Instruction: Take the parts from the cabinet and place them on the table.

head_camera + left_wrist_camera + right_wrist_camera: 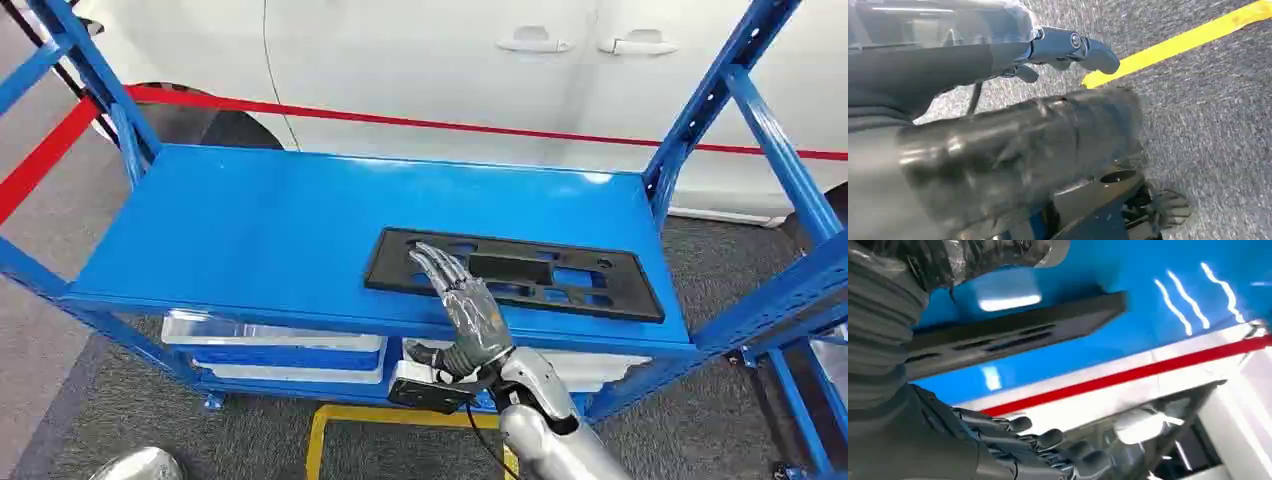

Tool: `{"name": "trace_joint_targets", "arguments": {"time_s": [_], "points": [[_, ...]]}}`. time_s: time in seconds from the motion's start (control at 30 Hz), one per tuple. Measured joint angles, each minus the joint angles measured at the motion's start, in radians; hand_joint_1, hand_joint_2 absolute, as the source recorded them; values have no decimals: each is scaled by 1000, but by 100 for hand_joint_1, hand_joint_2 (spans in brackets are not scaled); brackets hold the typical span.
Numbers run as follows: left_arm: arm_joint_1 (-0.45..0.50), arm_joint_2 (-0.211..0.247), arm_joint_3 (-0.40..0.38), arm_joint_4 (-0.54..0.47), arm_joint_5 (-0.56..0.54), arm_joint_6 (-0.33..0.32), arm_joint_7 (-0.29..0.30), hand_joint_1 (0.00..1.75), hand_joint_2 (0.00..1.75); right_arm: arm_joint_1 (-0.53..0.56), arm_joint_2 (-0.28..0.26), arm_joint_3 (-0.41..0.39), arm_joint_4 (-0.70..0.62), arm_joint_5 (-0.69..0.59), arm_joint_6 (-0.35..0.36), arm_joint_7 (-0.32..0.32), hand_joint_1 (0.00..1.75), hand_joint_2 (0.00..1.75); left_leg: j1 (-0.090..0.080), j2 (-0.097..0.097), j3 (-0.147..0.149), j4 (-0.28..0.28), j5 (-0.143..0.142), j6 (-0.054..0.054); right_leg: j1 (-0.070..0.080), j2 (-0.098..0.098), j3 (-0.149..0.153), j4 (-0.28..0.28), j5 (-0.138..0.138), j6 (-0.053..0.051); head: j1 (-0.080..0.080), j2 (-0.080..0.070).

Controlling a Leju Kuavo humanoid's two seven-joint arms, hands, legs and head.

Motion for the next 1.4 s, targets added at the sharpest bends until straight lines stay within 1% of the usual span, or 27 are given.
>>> {"name": "trace_joint_targets", "arguments": {"time_s": [0.07,0.17,0.2,0.27,0.33,0.37,0.4,0.5,0.53,0.57,0.67,0.7,0.73,0.77,0.83,0.87,0.9,1.0,1.07,1.1,1.17,1.2,1.23,1.27,1.3,1.37,1.4], "points": [[-3,0,-5,0,-5,9,1,0,0,-3,0,1,-2,-4,2,0,0,175,4,0,-13,37,-28,-4,-6,1,24,-14,-1,-11,0,0],[-6,0,-8,0,-8,14,4,0,0,-4,-2,5,-1,-9,21,2,0,175,5,1,-132,243,-124,-11,1,0,29,-12,-12,-27,0,0],[-5,0,-10,0,-8,15,5,0,0,-4,-3,7,1,-9,25,2,0,175,5,1,-167,289,-132,-12,4,1,30,-10,-15,-30,0,0],[-1,0,-11,0,-9,15,5,0,0,-4,-7,11,1,-9,37,3,0,175,5,1,-170,245,-72,-12,8,6,36,-7,-23,-29,0,0],[-3,0,-16,0,-11,15,5,0,0,-8,-11,14,1,-8,58,3,0,175,1,1,-110,78,44,4,12,8,49,-3,-33,-26,0,0],[-3,2,-18,0,-11,15,5,0,0,-11,-14,18,3,-8,62,3,0,175,-4,1,-93,34,57,14,11,7,52,-3,-36,-25,2,0],[-6,2,-19,0,-11,15,5,0,0,-14,-17,20,4,-8,65,4,0,175,-9,1,-100,14,31,14,14,7,49,0,-36,-21,0,0],[-6,3,-22,0,-11,18,6,0,0,-18,-24,24,6,-8,75,10,0,175,-12,-1,-93,11,55,26,12,5,48,-2,-38,-4,-1,0],[-6,0,-22,0,-11,19,7,0,0,-22,-26,25,6,-8,75,11,0,175,2,0,-86,-5,64,34,19,5,47,0,-43,2,-1,0],[-7,0,-23,0,-11,20,8,0,0,-25,-31,25,7,-8,76,15,0,175,2,2,-80,-12,67,35,14,4,40,17,-60,10,-1,0],[-10,-1,-25,0,-11,24,10,0,0,-35,-48,29,11,-3,85,24,0,175,3,3,-80,-12,65,41,-2,4,-58,223,-160,29,0,0],[-9,-1,-25,0,-8,24,11,0,0,-34,-57,30,14,0,88,30,0,175,3,3,-80,-12,65,40,-9,4,-92,285,-176,34,1,0],[-7,0,-25,0,-8,24,11,0,0,-34,-65,30,16,2,89,34,0,175,4,2,-79,-11,64,40,-15,4,-103,299,-167,39,0,0],[-6,-1,-25,0,-8,25,11,0,0,-35,-74,29,17,3,88,35,0,175,7,1,-78,-9,61,37,-21,3,-89,264,-134,44,1,0],[-6,-1,-25,0,-8,25,11,0,0,-41,-86,29,17,3,88,35,0,175,14,-1,-74,0,54,26,-29,1,-4,89,-38,51,0,0],[-7,-1,-25,0,-8,25,11,0,0,-44,-90,29,17,5,88,36,0,175,14,-1,-75,4,48,20,-32,0,28,13,-26,55,1,0],[-8,0,-25,0,-7,27,11,0,0,-48,-94,29,18,10,89,40,0,175,10,-2,-79,8,45,13,-19,3,35,4,-38,50,1,0],[-6,0,-25,0,-3,30,11,0,0,-49,-114,27,18,16,89,56,0,175,10,-2,-76,0,50,-3,-14,6,33,8,-36,30,0,0],[-5,0,-25,0,-2,31,11,0,0,-52,-125,19,17,22,89,62,0,175,14,0,-79,14,33,-13,-23,4,40,-4,-29,12,0,0],[-6,0,-25,0,-2,32,11,0,0,-55,-130,17,17,26,90,64,0,175,13,0,-97,54,5,-12,-23,4,41,-5,-30,3,0,0],[-5,0,-25,0,0,33,11,0,0,-54,-140,17,18,39,93,75,0,175,12,0,-176,221,-76,-14,-17,2,40,-5,-31,-4,0,0],[-4,0,-25,0,2,33,11,0,0,-53,-147,17,20,50,93,80,0,175,12,0,-210,292,-100,-14,-14,1,39,-4,-31,-6,0,0],[-2,0,-25,0,3,33,11,0,0,-52,-153,16,22,53,93,85,0,175,12,0,-228,326,-99,-12,-11,2,40,-4,-32,-6,0,0],[1,0,-25,0,5,33,11,0,0,-51,-158,15,24,56,93,88,0,175,12,0,-221,308,-76,-8,-8,2,41,-3,-32,-7,0,0],[1,0,-25,0,5,33,11,0,0,-52,-162,12,24,59,93,89,0,175,10,0,-191,244,-34,-3,-6,4,42,-3,-32,-7,0,0],[0,1,-25,0,6,34,11,0,0,-53,-166,8,24,63,93,90,0,175,4,0,-101,59,54,14,-4,5,46,-1,-34,-5,0,0],[-1,3,-25,0,6,35,11,0,0,-53,-167,6,24,66,92,92,0,175,-1,0,-84,24,41,24,-1,5,43,1,-35,-2,0,0]]}}
